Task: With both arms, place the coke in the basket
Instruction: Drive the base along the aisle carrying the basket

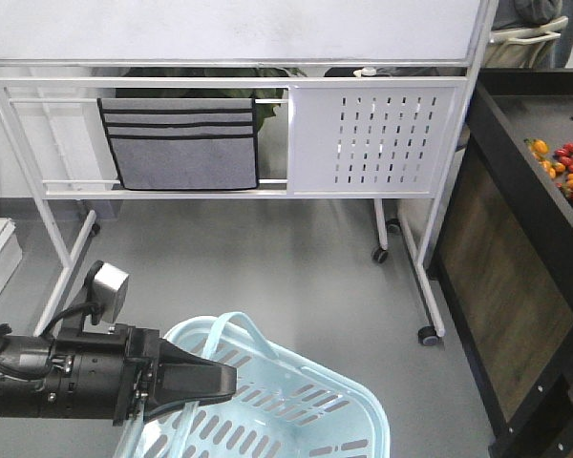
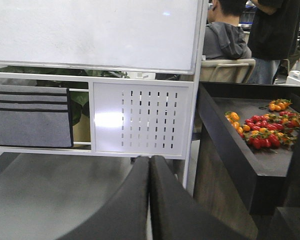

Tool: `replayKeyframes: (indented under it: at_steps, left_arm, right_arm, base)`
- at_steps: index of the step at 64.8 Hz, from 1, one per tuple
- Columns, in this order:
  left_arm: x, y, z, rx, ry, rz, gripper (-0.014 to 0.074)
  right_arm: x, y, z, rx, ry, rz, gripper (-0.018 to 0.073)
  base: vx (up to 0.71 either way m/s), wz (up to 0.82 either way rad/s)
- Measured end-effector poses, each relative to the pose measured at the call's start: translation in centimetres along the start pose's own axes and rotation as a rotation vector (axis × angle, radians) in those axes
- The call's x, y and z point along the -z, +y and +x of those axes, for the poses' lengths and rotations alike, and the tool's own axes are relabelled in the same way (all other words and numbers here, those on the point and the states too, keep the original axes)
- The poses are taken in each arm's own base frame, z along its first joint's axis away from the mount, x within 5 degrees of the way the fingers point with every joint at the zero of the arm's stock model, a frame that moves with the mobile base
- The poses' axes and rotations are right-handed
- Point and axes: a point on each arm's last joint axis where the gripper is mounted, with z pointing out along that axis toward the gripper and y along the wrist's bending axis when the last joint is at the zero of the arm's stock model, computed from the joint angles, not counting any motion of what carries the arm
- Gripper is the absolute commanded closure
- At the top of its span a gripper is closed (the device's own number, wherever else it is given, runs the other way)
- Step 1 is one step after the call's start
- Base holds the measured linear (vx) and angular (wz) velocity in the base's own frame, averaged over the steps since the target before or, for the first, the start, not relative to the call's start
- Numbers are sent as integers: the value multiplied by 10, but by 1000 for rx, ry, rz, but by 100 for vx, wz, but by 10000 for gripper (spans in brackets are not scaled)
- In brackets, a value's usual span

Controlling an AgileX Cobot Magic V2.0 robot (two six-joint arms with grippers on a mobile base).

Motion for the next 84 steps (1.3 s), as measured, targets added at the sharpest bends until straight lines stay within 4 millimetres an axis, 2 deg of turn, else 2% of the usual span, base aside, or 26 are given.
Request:
replayKeyframes:
  at_steps: [31,84]
  left_arm:
    - [0,0,0,0,1,1,603]
    - [0,0,0,0,0,0,603]
  right_arm:
    - [0,0,0,0,0,0,569]
    - [0,0,0,0,0,0,569]
  base:
    - [13,18]
    - [19,40]
